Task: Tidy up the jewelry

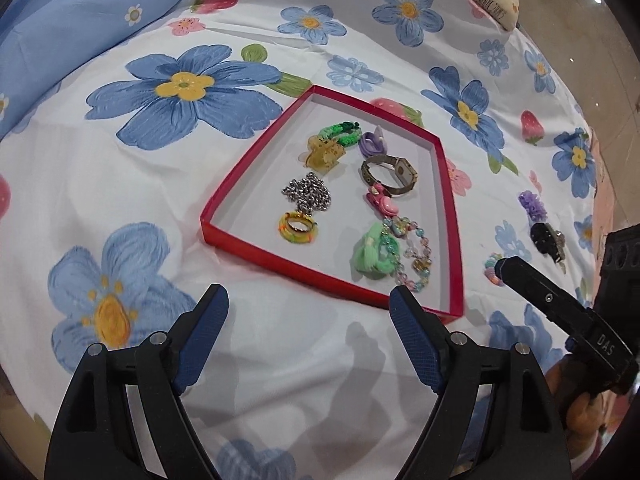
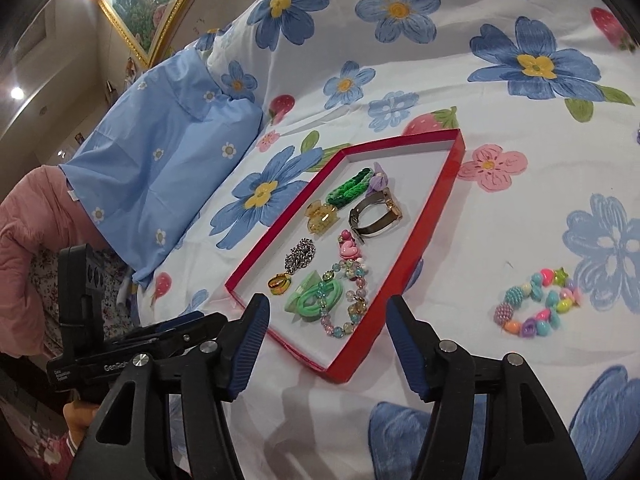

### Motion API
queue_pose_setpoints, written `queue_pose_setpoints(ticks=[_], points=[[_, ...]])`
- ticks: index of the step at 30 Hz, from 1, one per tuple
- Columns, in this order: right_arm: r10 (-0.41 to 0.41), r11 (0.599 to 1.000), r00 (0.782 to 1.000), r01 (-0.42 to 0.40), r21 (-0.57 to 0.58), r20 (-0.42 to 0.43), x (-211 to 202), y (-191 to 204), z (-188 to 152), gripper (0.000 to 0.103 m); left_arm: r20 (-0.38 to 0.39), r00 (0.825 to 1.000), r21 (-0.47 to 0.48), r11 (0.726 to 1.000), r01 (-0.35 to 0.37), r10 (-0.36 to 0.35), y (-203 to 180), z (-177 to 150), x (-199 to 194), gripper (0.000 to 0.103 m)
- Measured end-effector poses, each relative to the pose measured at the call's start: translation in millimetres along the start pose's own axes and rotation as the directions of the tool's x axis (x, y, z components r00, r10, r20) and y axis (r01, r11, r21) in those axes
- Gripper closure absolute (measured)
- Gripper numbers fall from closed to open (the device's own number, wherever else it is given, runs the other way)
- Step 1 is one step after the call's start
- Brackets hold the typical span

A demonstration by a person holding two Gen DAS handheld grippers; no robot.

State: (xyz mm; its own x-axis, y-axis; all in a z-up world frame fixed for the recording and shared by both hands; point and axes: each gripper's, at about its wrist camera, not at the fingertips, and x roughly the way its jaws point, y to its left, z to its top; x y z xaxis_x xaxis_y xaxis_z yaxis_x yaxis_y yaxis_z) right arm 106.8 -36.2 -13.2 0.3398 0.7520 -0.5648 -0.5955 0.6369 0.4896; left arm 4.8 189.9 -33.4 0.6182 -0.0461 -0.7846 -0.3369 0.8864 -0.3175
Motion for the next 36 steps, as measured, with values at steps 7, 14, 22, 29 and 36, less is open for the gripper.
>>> queue_pose_setpoints(ticks=[7,14,22,29,36], points=[[0.009,0.998,0.999,-0.006,-0.064,0.049,-21,14,5,0.034,0.014,1.000,0.031,0.999,-0.016,0.016,-11,-1,-19,0.013],[-0.011,0.989,0.997,0.023,-0.148,0.081,-53,38,30,0.024,0.055,0.996,0.112,0.991,-0.078,0.072,-24,10,-43,0.011],[-0.101,0.959,0.986,0.132,-0.252,0.134,-71,65,38,0.007,0.153,0.975,0.164,0.968,-0.188,0.164,-31,17,-64,0.000],[-0.118,0.970,0.983,0.145,-0.196,0.142,-53,46,-2,0.007,0.161,0.968,0.117,0.970,-0.211,0.191,-22,-2,-57,0.000],[-0.155,0.973,0.982,0.171,-0.154,0.109,-40,26,-32,0.007,0.166,0.966,0.117,0.968,-0.220,0.199,-25,-28,-47,0.000]])
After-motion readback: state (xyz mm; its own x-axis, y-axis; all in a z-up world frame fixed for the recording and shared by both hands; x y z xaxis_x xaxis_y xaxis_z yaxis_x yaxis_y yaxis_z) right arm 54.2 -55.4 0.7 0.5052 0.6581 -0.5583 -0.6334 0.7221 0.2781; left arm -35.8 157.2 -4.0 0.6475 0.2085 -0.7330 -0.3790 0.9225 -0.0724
